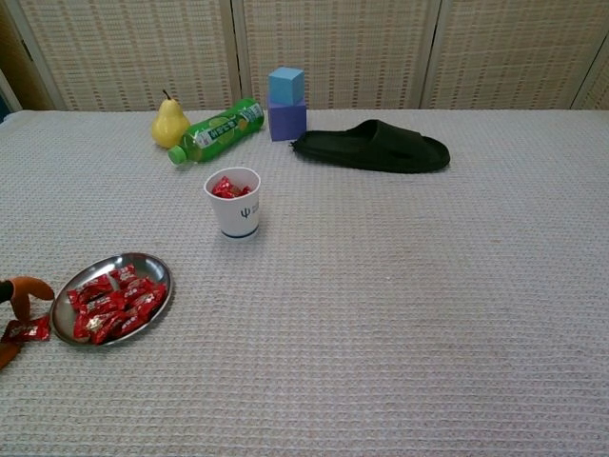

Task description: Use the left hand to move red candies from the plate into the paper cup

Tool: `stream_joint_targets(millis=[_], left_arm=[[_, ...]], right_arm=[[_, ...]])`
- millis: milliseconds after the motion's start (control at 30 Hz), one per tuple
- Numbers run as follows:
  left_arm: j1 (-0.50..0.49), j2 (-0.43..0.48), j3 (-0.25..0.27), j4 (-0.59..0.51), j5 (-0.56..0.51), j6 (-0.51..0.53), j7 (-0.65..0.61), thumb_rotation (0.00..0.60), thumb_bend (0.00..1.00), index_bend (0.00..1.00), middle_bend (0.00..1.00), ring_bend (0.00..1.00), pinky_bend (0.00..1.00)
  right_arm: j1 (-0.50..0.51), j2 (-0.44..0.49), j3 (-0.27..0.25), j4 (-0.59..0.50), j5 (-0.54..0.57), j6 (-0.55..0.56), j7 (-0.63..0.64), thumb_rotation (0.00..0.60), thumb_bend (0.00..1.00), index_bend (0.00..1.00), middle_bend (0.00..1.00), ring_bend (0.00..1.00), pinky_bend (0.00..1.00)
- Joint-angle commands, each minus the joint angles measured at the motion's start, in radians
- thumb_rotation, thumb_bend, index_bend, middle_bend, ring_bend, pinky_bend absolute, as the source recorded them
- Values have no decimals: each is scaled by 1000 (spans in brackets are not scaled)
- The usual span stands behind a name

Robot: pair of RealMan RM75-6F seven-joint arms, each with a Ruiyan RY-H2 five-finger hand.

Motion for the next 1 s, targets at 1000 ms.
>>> stream_joint_targets(millis=[1000], left_arm=[[-70, 87, -104, -182, 46, 36, -29, 600, 392, 444, 508, 825, 1000]], right_arm=[[8, -4, 6, -8, 20, -24, -15, 600, 44, 0, 0, 0, 0]])
